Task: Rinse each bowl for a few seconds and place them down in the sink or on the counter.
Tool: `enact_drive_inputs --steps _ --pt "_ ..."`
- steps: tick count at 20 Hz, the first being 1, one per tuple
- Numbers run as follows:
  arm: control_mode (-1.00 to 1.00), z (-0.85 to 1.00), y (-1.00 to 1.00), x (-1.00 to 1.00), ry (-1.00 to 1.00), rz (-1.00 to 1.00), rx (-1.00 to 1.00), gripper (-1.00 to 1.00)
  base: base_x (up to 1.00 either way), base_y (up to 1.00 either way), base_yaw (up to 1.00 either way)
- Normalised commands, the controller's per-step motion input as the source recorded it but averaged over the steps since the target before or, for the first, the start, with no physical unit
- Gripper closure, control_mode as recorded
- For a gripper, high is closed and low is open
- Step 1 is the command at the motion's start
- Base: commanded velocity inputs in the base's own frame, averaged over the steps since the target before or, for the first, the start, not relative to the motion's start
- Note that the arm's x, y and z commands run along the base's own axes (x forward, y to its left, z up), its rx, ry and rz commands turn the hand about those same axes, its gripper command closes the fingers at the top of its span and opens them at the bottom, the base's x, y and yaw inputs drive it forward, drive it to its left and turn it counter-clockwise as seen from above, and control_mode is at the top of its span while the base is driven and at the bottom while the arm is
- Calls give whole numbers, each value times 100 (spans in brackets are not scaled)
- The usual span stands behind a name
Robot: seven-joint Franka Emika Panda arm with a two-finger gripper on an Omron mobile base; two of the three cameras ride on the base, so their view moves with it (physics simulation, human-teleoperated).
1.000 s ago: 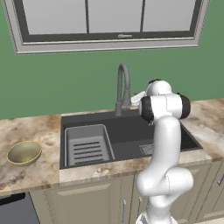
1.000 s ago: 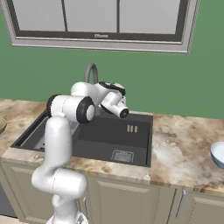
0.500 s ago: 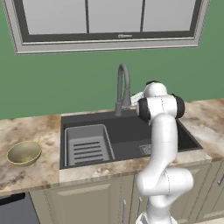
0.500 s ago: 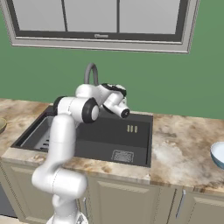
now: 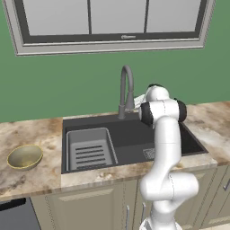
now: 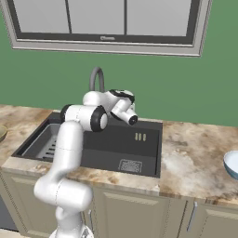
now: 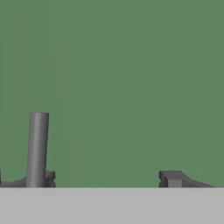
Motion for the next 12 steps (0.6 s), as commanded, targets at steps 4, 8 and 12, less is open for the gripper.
enact_drive_inputs --steps 4,8,12 --pt "-100 -14 0 34 0 0 1 -100 0 0 0" --pt "-100 -12 -3 20 0 0 1 100 0 0 0" --pt "-100 -13 -26 4 0 0 1 100 0 0 0"
